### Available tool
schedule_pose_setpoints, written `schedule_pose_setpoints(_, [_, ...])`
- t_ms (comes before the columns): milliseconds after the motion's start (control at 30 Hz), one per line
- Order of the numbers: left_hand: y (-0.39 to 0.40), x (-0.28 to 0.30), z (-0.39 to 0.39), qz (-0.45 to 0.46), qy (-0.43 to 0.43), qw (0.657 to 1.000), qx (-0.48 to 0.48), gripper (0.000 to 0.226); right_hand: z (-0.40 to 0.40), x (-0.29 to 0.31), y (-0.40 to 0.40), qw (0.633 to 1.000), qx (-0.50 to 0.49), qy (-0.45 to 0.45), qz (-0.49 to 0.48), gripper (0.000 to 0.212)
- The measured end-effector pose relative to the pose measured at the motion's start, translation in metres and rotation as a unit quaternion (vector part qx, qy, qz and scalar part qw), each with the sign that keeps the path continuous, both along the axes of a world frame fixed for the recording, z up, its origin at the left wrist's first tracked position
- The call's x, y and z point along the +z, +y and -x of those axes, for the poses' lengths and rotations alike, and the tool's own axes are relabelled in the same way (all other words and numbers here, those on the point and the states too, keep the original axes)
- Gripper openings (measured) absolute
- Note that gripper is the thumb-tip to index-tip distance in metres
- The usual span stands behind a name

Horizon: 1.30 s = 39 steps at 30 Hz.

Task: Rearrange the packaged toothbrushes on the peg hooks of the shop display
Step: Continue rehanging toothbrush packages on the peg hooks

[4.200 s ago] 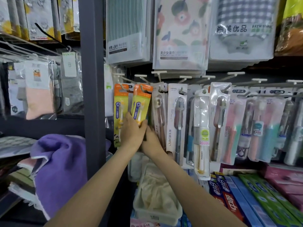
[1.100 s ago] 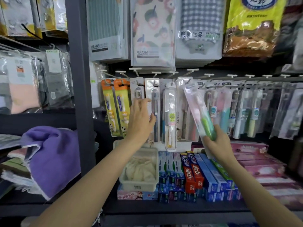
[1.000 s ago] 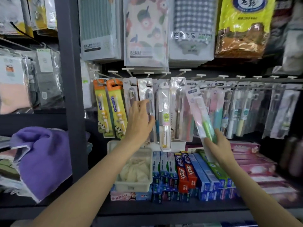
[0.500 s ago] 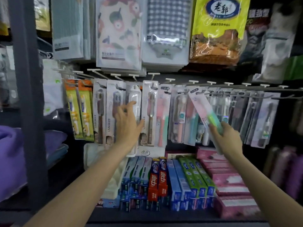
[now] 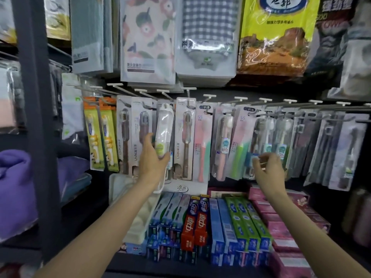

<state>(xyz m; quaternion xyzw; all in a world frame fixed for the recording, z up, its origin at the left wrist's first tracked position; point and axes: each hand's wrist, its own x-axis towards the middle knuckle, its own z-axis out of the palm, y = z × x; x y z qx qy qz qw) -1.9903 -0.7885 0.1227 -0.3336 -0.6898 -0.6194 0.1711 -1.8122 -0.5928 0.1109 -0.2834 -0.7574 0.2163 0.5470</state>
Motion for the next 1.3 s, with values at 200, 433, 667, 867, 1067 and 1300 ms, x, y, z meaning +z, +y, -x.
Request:
schedule_pose_setpoints(200, [-0.027,-0.021,0.024,0.092,0.078,0.993,-0.008,0.047,0.044,0.024,-0.06,0.992,0.097,-0.009,-0.085,0.014])
schedule_pose_setpoints(433, [-0.084,-0.017,0.08,-0.025,0.151,0.977,0.145,0.034,0.119,0.038,-0.174,0.941,0.237,-0.048,-0.236,0.015])
schedule_pose_setpoints(667, [-0.09,-0.013,0.144,-0.1,-0.117,0.975,0.157,0.048,0.225,0.034,-0.223,0.791,0.13,-0.269,-0.534,0.044])
schedule_pose_setpoints(867, [-0.08,-0.008,0.169,-0.011,-0.123,0.976,0.182,0.059,0.251,0.049,-0.211,0.667,-0.027,-0.392,-0.634,0.047])
schedule_pose_setpoints(1067, [-0.078,0.0,0.185,0.066,-0.101,0.968,0.221,0.074,0.254,0.042,-0.191,0.685,-0.019,-0.407,-0.604,0.023])
schedule_pose_setpoints(1300, [-0.089,0.003,0.182,-0.046,-0.104,0.973,0.202,0.042,0.258,0.052,-0.219,0.749,0.057,-0.434,-0.496,0.028])
